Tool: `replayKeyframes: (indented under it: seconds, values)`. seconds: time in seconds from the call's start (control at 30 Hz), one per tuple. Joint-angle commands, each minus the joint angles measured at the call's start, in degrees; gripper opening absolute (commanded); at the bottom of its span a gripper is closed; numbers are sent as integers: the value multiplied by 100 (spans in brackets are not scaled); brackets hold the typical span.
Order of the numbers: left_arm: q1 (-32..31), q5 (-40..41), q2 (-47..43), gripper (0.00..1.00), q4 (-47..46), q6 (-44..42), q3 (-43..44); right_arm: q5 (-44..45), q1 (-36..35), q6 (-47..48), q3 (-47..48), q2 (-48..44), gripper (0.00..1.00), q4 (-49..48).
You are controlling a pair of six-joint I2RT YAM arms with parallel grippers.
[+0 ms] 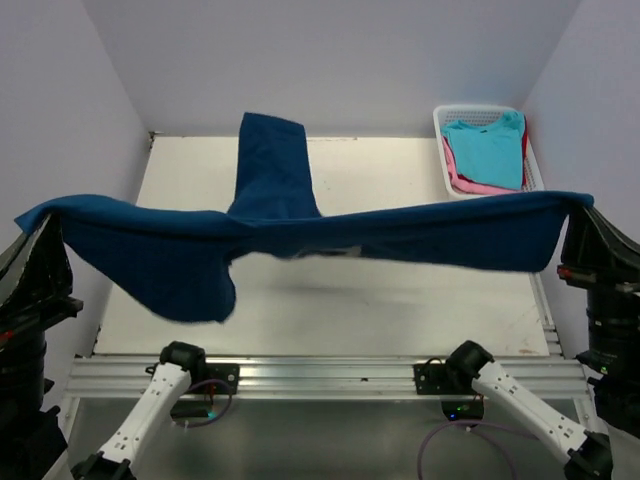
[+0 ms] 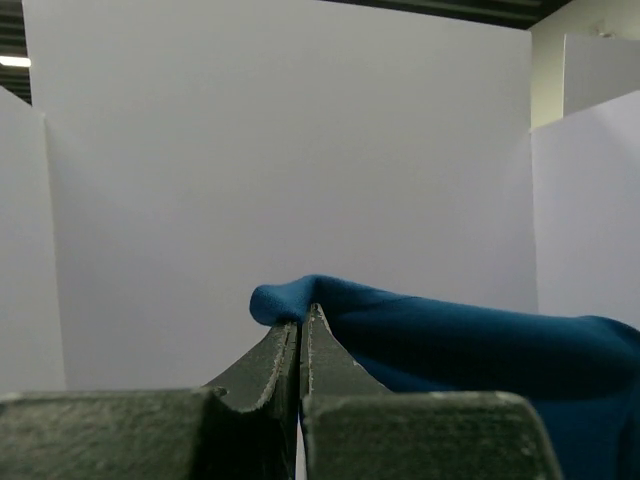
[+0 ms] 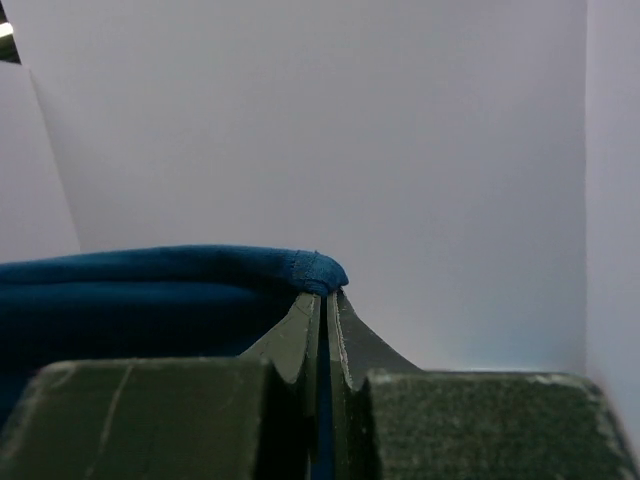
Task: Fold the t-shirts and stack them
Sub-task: Flatten the tshirt out
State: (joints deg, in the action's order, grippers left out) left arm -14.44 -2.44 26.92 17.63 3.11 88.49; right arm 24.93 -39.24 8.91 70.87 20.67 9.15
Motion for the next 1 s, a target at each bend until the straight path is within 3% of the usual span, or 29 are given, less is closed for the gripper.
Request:
replayKeyframes:
  seconds: [0.0,0.17,0.27,0.57,0.7,0.97]
  values:
    - [151,-178,489,0,206,145,-95,318,57,147,-153,875,0,289]
    - [143,875,955,0,154,5,-498,1670,57,-29,-109,1930,0,754]
    - [108,1561,1359,0,-5,-4,-1094,2041,57,-424,-73,2792,0,1045]
    - [81,2274,3625,0,-1075,22,-2782,2174,83,-1549,120,5953,0,1186]
    - [125,2327,5082,0,-1358,163,-2776,2095,233,-1804,672,7221,0,1283]
    - [274,2300,6404,0,-1912,146,-2205,2218,848,-2007,1490,8532,0,1160]
